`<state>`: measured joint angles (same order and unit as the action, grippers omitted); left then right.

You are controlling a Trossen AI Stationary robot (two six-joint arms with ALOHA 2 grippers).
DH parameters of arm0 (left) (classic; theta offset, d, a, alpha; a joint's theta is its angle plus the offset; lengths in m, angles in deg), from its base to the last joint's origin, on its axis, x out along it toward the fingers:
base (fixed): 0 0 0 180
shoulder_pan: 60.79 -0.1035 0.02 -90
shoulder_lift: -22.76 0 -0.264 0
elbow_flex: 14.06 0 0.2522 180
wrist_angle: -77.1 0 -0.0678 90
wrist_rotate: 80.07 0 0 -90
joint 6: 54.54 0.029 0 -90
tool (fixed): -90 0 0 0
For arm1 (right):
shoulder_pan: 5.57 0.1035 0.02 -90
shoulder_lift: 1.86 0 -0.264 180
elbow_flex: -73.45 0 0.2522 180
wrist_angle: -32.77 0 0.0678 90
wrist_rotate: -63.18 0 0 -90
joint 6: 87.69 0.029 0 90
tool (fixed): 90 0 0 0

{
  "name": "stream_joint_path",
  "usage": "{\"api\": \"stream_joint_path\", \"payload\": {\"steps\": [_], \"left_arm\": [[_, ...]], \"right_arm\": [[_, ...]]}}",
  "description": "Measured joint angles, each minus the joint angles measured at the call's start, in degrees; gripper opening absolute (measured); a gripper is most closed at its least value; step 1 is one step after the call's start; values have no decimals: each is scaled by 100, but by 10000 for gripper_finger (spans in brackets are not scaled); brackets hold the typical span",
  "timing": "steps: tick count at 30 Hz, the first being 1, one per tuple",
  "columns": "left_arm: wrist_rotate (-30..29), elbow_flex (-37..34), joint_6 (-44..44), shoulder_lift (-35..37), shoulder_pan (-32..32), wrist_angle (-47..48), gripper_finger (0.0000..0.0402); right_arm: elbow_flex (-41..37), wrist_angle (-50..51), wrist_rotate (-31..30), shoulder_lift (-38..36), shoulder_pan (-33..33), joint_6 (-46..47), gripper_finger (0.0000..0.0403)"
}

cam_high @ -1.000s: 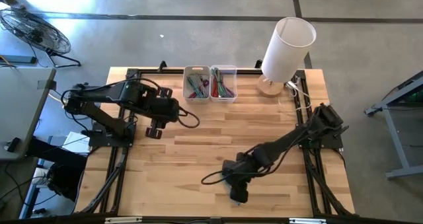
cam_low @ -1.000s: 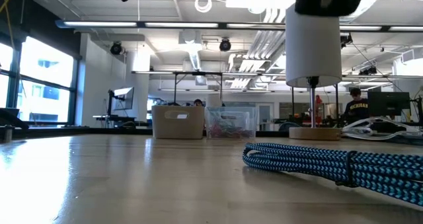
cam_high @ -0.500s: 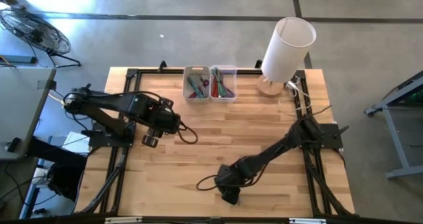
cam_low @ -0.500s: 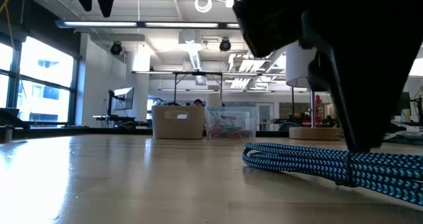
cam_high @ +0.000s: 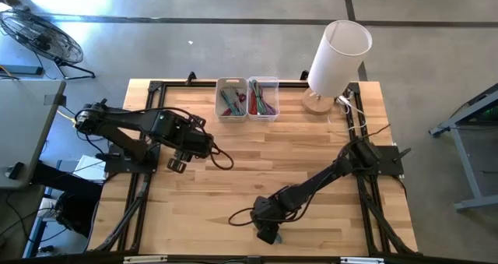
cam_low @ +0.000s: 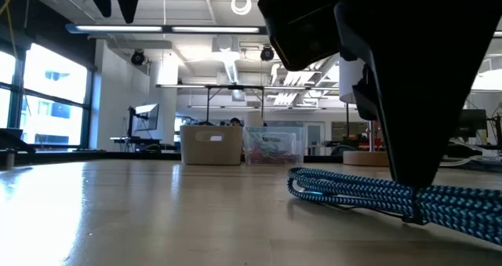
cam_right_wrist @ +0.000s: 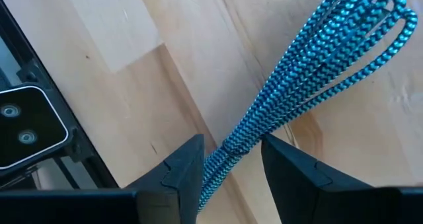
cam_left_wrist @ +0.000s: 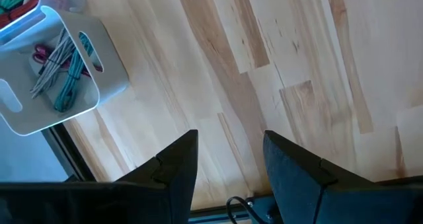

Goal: Pick & Place USB Port
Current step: Put the blue and black USB cable into the gray bin

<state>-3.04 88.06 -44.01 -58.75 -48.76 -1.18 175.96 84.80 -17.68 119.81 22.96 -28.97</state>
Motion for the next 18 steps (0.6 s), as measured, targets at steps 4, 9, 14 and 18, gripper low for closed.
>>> {"api": "stream_joint_path", "payload": {"steps": [4,9,14,18], "left_arm": [[-74,0,18,0,0,-31,165],[-108,0,17,0,0,-104,165],[-106,0,17,0,0,-107,165],[-95,0,15,0,0,-109,165]], "right_arm": [[0,-18,-15,0,2,1,144],[2,0,-23,58,-1,-8,144],[25,-96,90,266,-9,-17,144],[33,-46,92,407,-9,29,125]]}}
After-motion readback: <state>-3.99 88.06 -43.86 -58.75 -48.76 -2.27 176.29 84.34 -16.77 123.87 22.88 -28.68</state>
